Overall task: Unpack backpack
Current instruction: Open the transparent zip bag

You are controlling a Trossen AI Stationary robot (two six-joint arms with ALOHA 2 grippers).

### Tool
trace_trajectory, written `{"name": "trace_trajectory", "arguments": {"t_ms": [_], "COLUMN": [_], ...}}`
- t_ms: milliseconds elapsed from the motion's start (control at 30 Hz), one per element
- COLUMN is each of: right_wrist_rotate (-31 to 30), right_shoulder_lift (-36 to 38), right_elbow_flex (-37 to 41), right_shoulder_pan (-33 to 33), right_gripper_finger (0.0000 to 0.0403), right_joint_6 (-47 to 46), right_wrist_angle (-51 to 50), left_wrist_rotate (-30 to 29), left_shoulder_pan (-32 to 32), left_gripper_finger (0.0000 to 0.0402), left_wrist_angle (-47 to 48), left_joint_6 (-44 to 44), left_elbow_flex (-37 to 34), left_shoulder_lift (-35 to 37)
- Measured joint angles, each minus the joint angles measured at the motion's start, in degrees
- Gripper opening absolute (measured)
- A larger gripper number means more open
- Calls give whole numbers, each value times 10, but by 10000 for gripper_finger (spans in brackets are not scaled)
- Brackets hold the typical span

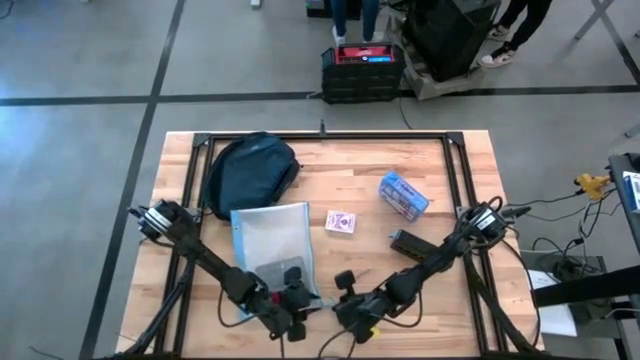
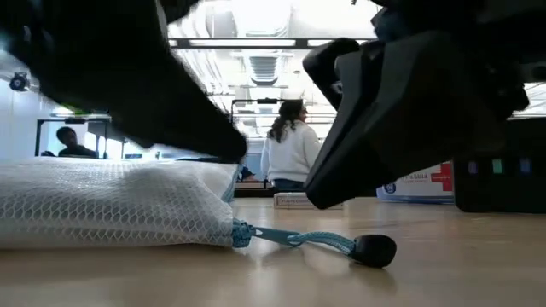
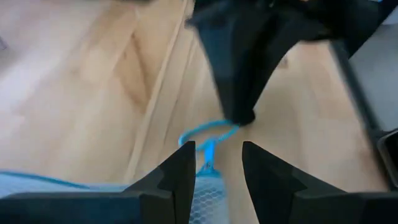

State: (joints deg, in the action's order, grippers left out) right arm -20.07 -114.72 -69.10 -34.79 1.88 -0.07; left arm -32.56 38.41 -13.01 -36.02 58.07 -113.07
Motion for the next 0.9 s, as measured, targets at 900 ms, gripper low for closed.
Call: {"name": "trace_trajectory", "arguments": {"t_ms": [900], "right_wrist_rotate": [75], "right_shoulder_lift": [-29], "right_elbow_flex": [4], "right_shoulder_pan": [122], "right_gripper_finger": [0], "right_joint_6": [87], "right_wrist_angle": [-21], "left_wrist_rotate": [65], "left_shoulder_pan": [40], "left_gripper_finger": [116], "left_wrist_angle": [107], "left_joint_6": [-38], "left_elbow_flex": [5], "left_shoulder_lift": [-9]}}
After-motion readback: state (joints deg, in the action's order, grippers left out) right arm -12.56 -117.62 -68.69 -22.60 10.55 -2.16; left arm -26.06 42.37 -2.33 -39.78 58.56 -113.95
